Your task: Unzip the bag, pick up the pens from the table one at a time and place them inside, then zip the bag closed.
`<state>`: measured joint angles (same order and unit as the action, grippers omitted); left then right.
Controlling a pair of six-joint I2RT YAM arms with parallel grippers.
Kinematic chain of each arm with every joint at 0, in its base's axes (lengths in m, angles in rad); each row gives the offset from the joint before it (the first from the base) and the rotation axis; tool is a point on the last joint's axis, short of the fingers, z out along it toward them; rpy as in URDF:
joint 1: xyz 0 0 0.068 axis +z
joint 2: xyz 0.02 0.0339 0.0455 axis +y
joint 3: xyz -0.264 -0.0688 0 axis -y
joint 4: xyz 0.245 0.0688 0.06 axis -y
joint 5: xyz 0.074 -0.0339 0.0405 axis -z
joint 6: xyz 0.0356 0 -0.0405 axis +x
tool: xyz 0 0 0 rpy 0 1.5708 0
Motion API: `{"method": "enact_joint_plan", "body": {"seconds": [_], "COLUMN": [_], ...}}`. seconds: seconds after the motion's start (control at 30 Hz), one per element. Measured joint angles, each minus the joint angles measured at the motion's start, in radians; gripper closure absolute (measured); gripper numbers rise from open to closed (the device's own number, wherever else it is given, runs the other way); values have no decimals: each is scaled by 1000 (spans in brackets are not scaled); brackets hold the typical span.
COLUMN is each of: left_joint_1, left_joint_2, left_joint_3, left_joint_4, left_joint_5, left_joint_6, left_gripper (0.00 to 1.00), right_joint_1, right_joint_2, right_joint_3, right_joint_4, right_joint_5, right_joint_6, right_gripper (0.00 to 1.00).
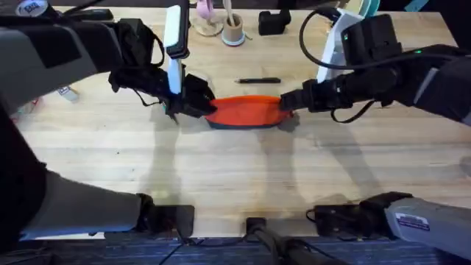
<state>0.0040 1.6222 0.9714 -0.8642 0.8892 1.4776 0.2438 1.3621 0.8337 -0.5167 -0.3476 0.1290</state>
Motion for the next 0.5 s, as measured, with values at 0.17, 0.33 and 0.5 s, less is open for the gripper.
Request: {"method": "enact_joint_plan", "body": {"seconds": [0.17,0.33,0.5], "left_joint_1": [0,0,0], "left_joint_2": [0,0,0], "left_joint_3": [0,0,0], "left_joint_4": [1,1,1], "left_joint_5": [2,2,2], "left_joint_6": [0,0,0], "left_gripper": [958,957,957], "right_joint_1": [3,3,3], "right_joint_2": [19,19,19], "right_joint_3": [0,0,0], "right_joint_4": [7,8,8], "right_joint_5": [-23,-27,-27], "right_joint_6": [2,2,2], "right_gripper": [889,937,945]}}
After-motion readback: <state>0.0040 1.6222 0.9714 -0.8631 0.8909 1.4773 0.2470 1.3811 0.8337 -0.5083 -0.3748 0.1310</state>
